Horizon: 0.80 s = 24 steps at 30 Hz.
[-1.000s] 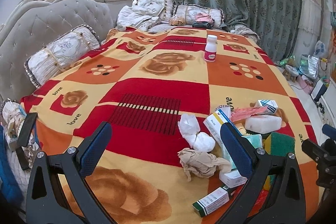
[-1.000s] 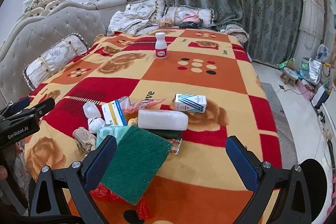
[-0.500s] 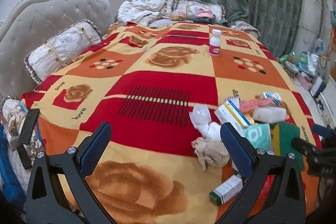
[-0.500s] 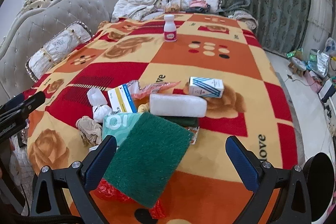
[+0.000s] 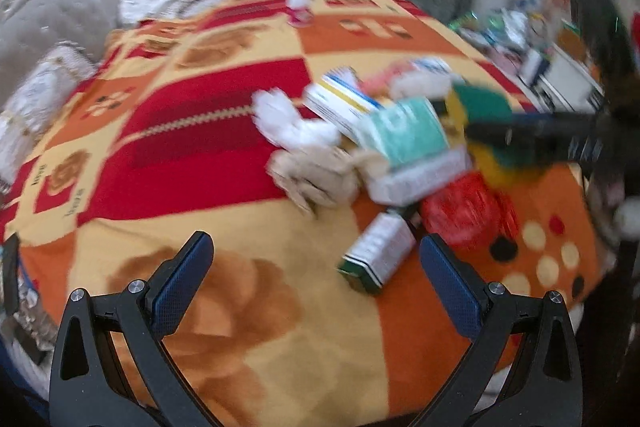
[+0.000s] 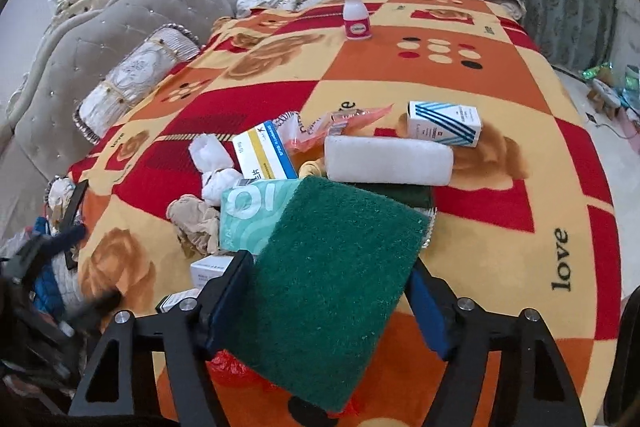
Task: Collect trash
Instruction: 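Grasp the green scouring pad with right tool while left tool grasps green medicine box, then carry both items to the black bin and open both tools over it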
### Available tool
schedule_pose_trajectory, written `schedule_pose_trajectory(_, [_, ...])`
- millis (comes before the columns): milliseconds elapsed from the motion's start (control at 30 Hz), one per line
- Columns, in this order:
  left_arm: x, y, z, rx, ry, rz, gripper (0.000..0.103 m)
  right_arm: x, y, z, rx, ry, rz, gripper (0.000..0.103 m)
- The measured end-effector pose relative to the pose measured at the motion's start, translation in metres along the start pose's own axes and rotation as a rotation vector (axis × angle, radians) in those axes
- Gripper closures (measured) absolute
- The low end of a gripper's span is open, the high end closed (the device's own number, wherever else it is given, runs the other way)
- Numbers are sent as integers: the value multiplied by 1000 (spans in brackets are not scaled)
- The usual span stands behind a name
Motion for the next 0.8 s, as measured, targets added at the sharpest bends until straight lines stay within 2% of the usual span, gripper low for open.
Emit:
schedule_pose_trajectory(100, [-10, 2, -14, 23, 15, -34, 3, -5, -7, 18, -43, 5, 5, 33])
schedule_pose_trajectory(167, [-15, 4, -25, 51, 41, -41, 20, -10, -14, 28, -70, 12, 7, 33])
schedule_pose_trajectory(200, [-19, 7, -34, 77, 57, -42, 23, -14, -17, 37, -89, 18, 8, 33])
schedule_pose_trajectory(300, [-25, 16, -53, 137, 95, -39, 46, -21, -24, 50, -118, 26, -2, 33])
schedule_pose_trajectory(367, [-23, 15, -50, 125, 87, -23, 66, -26, -25, 56, -126, 27, -10, 33])
schedule_pose_trajectory(500, [-16, 15, -36, 132, 129, 21, 75, -37, -22, 64, -132, 48, -10, 33])
schedule_pose_trajectory(567, [-11, 16, -23, 125, 129, 30, 84, -45, -19, 66, -128, 59, -10, 33])
schedule_pose_trajectory(700, [-6, 10, 5, 101, 138, 38, 84, -64, -10, 71, -126, 93, -12, 33])
schedule_pose_trajectory(800, [-16, -2, 25, 72, 156, 13, 84, -78, -4, 73, -123, 103, -27, 33])
Point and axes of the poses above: each gripper's, at about its wrist camera, not at the fingertips, and z roughly against the way its jaws point, x to its left, y to its underside, the point moved 10 cm from there along -z, roughly the way its jaws point, and after that the axes turned 1 degree about y, right-handed, at the moved point
